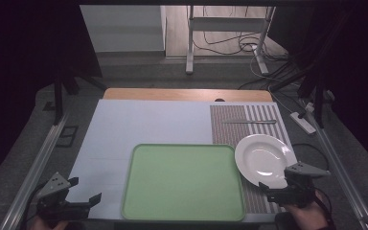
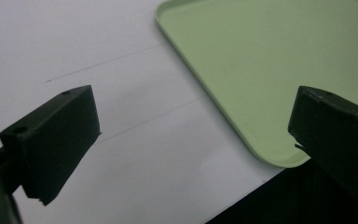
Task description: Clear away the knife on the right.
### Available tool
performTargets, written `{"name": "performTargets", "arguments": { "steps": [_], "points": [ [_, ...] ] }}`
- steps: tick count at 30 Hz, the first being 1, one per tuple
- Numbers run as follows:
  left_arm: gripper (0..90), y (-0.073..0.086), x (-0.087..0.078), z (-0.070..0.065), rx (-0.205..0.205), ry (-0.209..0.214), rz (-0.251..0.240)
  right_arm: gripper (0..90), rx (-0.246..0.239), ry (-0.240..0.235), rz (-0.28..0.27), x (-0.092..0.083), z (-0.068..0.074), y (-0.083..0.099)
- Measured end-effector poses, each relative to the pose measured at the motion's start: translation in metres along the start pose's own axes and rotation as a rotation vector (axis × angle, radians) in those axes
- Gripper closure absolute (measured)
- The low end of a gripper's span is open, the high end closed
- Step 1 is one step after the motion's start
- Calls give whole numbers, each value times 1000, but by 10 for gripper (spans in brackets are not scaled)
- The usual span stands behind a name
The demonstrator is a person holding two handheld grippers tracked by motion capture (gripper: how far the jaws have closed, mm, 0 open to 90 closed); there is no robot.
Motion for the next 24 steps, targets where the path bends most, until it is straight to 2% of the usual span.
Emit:
{"name": "performTargets", "arguments": {
  "steps": [18,24],
  "points": [
    [33,1,0,2,-12,18,-6,0,-13,-4,26,3,1,-1],
    [35,1,0,1,-3,17,-1,0,-29,-8,54,5,3,-1]
  ]
}}
Point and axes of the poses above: each handheld gripper's, and its own axes: x roughly forward along the jaws, y roughly out of its underside, z roughly to its left, the point moved 4 cm from there along x, roughly forward along the jaws, and after that the axes turned 15 degrees about z, right-handed, at the moved point
